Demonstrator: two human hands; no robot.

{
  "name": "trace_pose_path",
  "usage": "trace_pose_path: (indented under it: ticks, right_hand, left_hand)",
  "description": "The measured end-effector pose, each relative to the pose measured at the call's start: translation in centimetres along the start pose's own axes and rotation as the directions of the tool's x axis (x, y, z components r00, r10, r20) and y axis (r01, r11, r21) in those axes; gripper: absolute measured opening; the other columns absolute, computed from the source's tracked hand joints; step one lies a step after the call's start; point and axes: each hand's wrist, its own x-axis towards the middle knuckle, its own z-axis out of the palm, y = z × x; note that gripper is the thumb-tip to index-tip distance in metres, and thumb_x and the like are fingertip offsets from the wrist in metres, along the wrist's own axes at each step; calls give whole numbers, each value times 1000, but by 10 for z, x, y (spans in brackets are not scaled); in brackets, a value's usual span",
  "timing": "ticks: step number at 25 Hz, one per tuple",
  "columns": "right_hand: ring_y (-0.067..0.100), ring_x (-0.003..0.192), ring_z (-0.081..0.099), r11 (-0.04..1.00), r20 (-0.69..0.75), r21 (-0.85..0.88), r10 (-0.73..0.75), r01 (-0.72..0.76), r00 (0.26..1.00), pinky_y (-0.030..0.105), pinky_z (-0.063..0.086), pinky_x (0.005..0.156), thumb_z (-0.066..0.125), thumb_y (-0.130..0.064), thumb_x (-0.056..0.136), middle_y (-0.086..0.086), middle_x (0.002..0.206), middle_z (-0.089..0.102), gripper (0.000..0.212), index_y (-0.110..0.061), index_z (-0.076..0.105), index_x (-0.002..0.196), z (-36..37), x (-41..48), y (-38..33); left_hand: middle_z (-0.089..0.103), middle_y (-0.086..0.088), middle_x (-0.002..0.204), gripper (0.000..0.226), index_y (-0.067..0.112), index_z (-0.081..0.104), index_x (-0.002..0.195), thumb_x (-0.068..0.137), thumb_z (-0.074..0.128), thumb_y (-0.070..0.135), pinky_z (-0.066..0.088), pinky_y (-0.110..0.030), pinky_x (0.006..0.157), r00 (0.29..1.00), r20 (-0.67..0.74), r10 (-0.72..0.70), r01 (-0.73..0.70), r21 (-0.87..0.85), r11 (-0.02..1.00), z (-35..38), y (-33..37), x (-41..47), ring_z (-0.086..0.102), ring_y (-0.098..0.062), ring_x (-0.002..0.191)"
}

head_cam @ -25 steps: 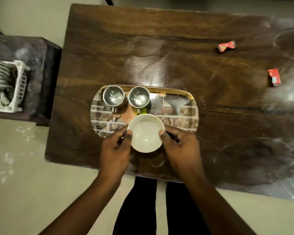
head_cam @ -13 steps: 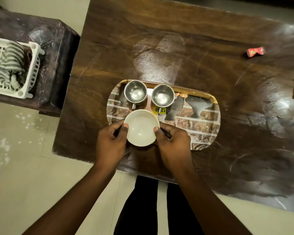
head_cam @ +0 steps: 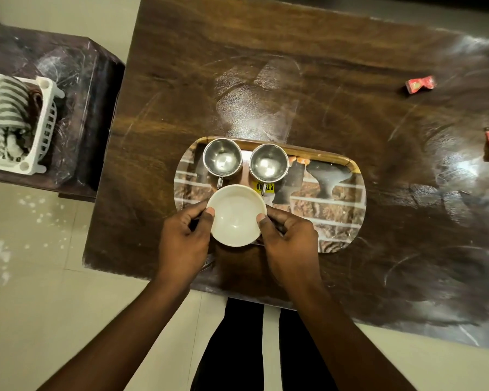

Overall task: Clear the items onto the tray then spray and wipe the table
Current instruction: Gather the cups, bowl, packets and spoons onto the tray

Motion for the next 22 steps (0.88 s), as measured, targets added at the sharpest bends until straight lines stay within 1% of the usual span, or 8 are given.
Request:
trace_pose_path:
  ticks: [2, 5, 8, 10, 11, 13, 17, 22]
  right_hand:
    - [-23, 88, 67, 1000, 6, 3, -3, 3, 1000, 2, 51, 73, 67, -12, 104, -23, 101, 72, 27, -10, 76, 130, 0, 0, 0]
    - [-21, 91, 68, 1000, 20, 9, 4, -4, 1000, 4, 54, 78, 67, -16, 104, -14, 111, 75, 30, -12, 75, 133, -2, 0, -3]
    - [-4, 106, 74, 998, 18, 46, 38, -39, 999, 19, 61, 93, 71, -23, 102, -7, 122, 78, 36, -13, 72, 137, -10, 1, -7]
    - [-2, 108, 74, 997, 23, 60, 43, -44, 999, 22, 61, 97, 73, -25, 101, -8, 121, 79, 36, -15, 72, 136, -26, 3, -9]
    - [-3, 107, 74, 998, 23, 53, 44, -45, 999, 23, 61, 97, 73, -26, 101, -10, 119, 79, 34, -17, 73, 134, -35, 5, -10]
    - [-4, 103, 74, 999, -23, 30, 30, -30, 999, 25, 62, 96, 73, -28, 101, -13, 112, 80, 28, -20, 76, 128, -67, 12, -9]
    - [-2, 95, 77, 997, -161, 76, 8, 4, 987, 31, 64, 92, 75, -25, 99, -12, 102, 83, 18, -20, 81, 115, -156, 33, -4]
    - [6, 87, 77, 995, -316, 99, 50, -19, 947, 35, 64, 90, 76, -25, 99, -5, 93, 82, 15, -21, 79, 113, -288, 73, 5]
  left_hand:
    - [74, 27, 107, 25, 30, 74, 126, 106, 64, 21, 57, -11, 81, 1000, 7, -10, 10, -6, 1000, 0, 0, -1, 70, 17, 98]
    - [73, 24, 107, 23, 30, 74, 125, 106, 64, 20, 57, -9, 77, 1000, 9, -20, 20, -9, 1000, 2, 4, -3, 70, 16, 93]
    - [76, 12, 113, 26, 26, 76, 126, 102, 70, 19, 61, -31, 92, 997, -77, -2, 5, 51, 999, 2, 8, -6, 70, 3, 100]
    - [73, 1, 120, 29, 33, 73, 114, 95, 75, 11, 61, -49, 97, 974, -213, 71, -56, 73, 996, 5, 15, -11, 69, -6, 99]
    - [68, -1, 121, 34, 36, 68, 105, 93, 76, 5, 60, -51, 97, 957, -268, 106, -86, 86, 993, 9, 22, -16, 67, -9, 95]
    - [56, 4, 112, 45, 39, 60, 96, 90, 73, -4, 55, -43, 91, 936, -281, 212, -175, 151, 973, 30, 43, -28, 60, -17, 88]
    - [61, -2, 107, 40, 28, 64, 102, 90, 71, -9, 51, -33, 78, 890, -53, 452, -428, 242, 871, 106, 94, -42, 60, -11, 80]
    - [73, -5, 114, 23, 23, 71, 110, 98, 70, 3, 52, -6, 80, 870, 174, 461, -488, 181, 854, 237, 147, -12, 69, 2, 90]
